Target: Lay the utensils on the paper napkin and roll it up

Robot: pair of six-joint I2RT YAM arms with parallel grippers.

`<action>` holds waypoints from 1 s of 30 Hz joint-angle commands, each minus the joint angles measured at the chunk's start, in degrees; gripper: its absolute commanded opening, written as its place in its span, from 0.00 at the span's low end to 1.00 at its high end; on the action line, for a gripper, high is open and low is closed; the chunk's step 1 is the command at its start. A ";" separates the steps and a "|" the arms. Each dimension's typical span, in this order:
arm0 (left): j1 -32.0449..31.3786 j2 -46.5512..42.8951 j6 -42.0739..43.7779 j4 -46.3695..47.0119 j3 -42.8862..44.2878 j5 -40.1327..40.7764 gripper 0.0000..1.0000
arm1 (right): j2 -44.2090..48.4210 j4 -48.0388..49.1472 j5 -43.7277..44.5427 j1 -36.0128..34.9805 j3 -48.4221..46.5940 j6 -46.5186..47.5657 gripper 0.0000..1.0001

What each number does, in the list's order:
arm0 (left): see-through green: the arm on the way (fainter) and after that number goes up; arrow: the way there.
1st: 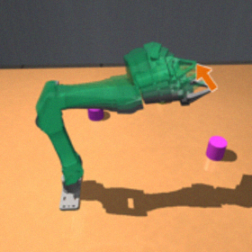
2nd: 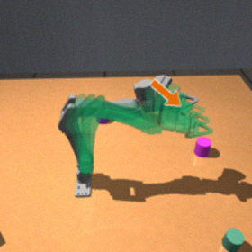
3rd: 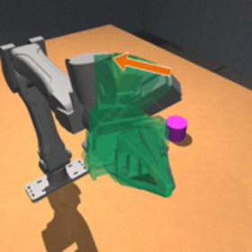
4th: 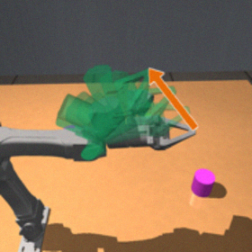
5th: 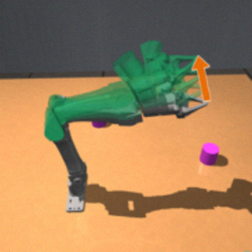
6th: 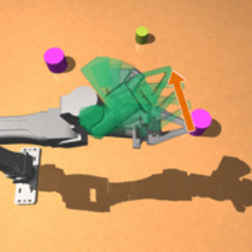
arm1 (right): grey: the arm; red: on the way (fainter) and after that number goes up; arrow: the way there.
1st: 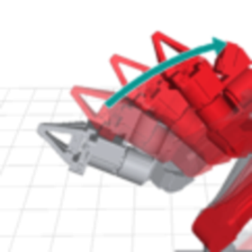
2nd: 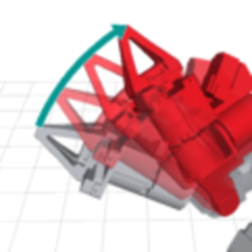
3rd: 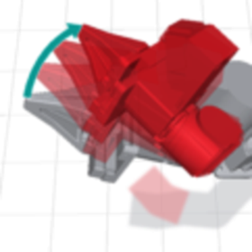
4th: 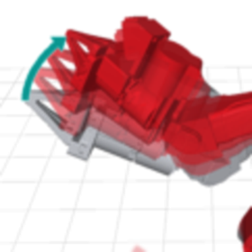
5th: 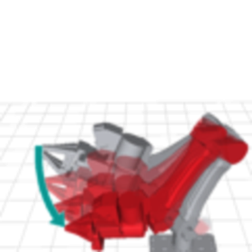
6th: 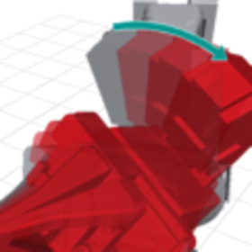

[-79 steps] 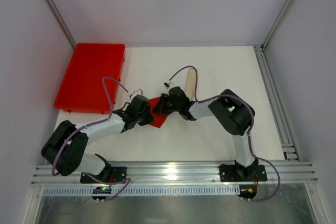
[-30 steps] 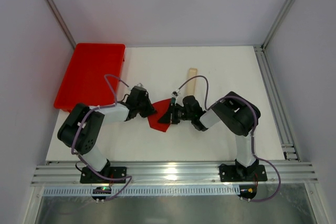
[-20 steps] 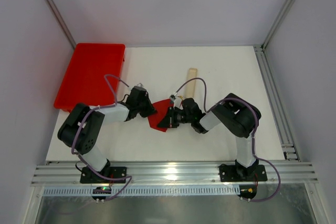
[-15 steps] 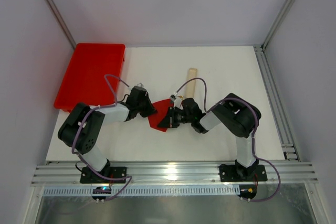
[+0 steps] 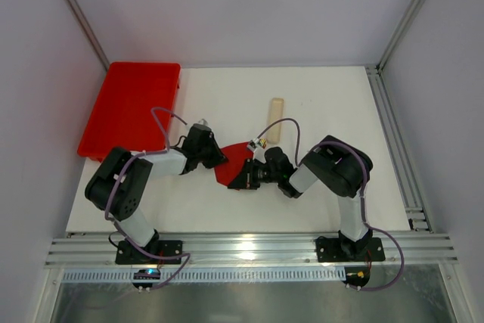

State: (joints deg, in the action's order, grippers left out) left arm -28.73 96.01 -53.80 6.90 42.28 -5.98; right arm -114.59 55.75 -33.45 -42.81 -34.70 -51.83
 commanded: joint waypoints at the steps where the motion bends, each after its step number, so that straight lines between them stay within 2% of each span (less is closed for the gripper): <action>1: 0.34 2.70 1.24 -3.99 -1.06 2.29 0.00 | 0.42 0.77 1.81 -0.61 0.51 1.12 0.04; 10: 0.43 2.08 1.59 -4.52 -1.15 2.64 0.00 | 1.03 1.46 4.27 -0.70 3.05 -0.80 0.04; 15: 0.43 2.17 1.59 -4.26 -1.15 2.11 0.00 | -0.55 11.72 3.92 -1.14 7.35 -4.76 0.04; 19: 0.43 1.99 1.68 -4.17 -1.24 1.76 0.00 | 3.04 13.95 4.01 -1.66 9.29 -3.02 0.04; 22: 0.43 1.82 1.86 -4.35 -1.06 1.76 0.00 | 10.67 9.05 6.19 -1.67 10.26 0.31 0.04; 24: 0.43 1.73 1.95 -4.09 -1.15 1.59 0.00 | 18.29 -2.61 8.39 -1.58 8.52 6.11 0.04; 25: 0.43 1.73 1.86 -3.91 -1.32 1.41 0.00 | 20.78 -11.45 11.45 -1.49 7.29 8.22 0.04; 28: 0.43 2.08 1.68 -3.56 -1.50 1.14 0.00 | 27.56 -22.22 16.03 -1.14 2.63 13.85 0.04; 30: 0.43 2.08 1.68 -3.47 -1.76 1.14 0.00 | 28.89 -24.97 17.01 -0.09 -0.80 14.92 0.04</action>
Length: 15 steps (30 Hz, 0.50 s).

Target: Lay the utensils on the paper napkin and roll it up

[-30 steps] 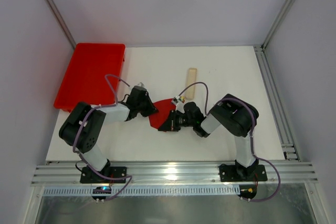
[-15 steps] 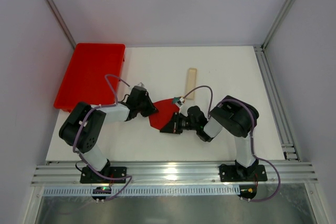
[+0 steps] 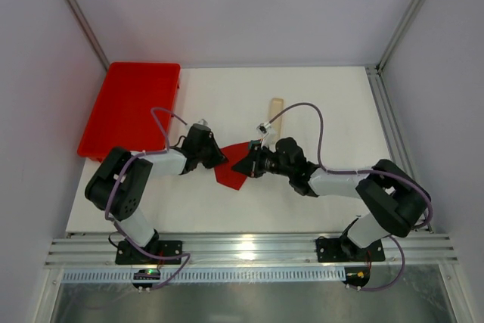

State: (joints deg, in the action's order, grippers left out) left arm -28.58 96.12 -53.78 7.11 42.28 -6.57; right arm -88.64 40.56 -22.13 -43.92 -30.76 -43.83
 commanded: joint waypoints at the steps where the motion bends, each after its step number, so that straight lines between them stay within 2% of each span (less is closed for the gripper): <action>1: 0.19 1.88 1.57 -3.86 -1.76 1.65 0.00 | 2.77 -10.05 4.91 2.34 -5.79 6.92 0.04; 8: 0.28 1.18 2.01 -4.83 -1.33 1.82 0.00 | -5.47 -0.49 -0.27 4.11 -10.63 2.53 0.04; 12: 0.28 0.56 2.10 -5.09 -1.76 2.08 0.00 | -9.61 3.82 1.12 4.37 -9.05 1.73 0.04; 15: 0.28 0.83 2.01 -5.09 -1.85 2.00 0.00 | -13.57 10.49 1.13 5.33 -6.86 -0.72 0.04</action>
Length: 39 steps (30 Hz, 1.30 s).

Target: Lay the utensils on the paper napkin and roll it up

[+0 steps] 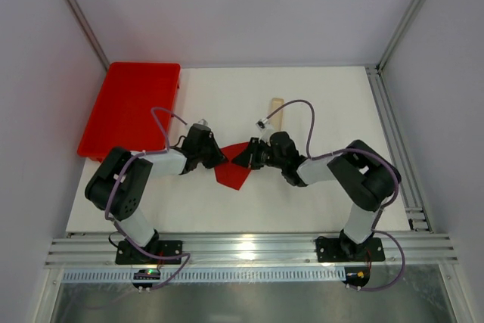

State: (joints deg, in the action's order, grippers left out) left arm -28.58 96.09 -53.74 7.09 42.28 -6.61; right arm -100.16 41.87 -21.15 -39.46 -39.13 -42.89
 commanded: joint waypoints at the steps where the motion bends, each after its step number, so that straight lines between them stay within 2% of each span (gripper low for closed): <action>1: 0.28 0.85 1.88 -5.07 -1.85 2.04 0.00 | -3.19 13.20 0.31 1.05 2.47 -3.32 0.04; 5: 0.28 1.38 1.79 -4.90 -1.85 1.78 0.00 | -8.03 19.99 0.05 2.20 3.63 -7.45 0.04; 18: 0.28 1.55 2.06 -4.90 -2.20 1.78 0.00 | -16.47 27.39 1.55 6.59 5.30 -13.79 0.04; 39: 0.28 1.20 2.41 -5.16 -2.56 1.87 0.00 | -17.70 21.69 3.13 10.99 4.33 -13.36 0.04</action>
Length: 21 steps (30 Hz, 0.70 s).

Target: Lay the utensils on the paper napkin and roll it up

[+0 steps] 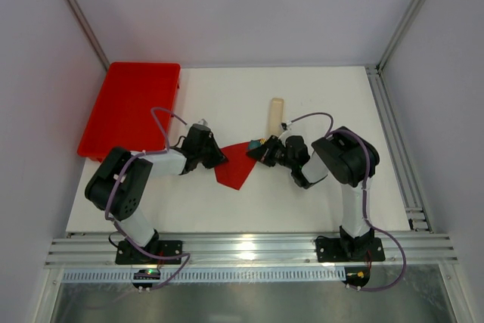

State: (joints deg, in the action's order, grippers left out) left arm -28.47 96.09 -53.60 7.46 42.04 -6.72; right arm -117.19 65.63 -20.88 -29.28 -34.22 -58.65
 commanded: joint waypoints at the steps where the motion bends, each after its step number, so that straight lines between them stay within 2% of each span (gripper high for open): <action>1: 0.08 1.11 2.28 -5.53 -2.32 1.89 0.00 | -0.68 -2.08 2.87 0.89 -0.76 2.49 0.04; 8: 0.08 1.20 2.19 -5.53 -2.67 1.89 0.00 | 0.37 -4.01 3.48 1.50 -1.03 3.19 0.04; 17: 0.17 1.11 2.36 -5.79 -2.75 1.97 0.00 | 4.24 -16.30 7.26 1.50 -3.22 7.32 0.04; 21: 0.17 1.03 2.54 -6.06 -2.93 2.06 0.00 | 4.86 -17.63 8.31 1.50 -3.66 7.76 0.04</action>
State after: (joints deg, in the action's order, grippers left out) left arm -28.47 96.09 -53.58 7.99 41.74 -6.94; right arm -113.62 54.11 -16.82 -28.21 -37.47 -54.70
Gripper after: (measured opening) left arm 0.002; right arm 0.038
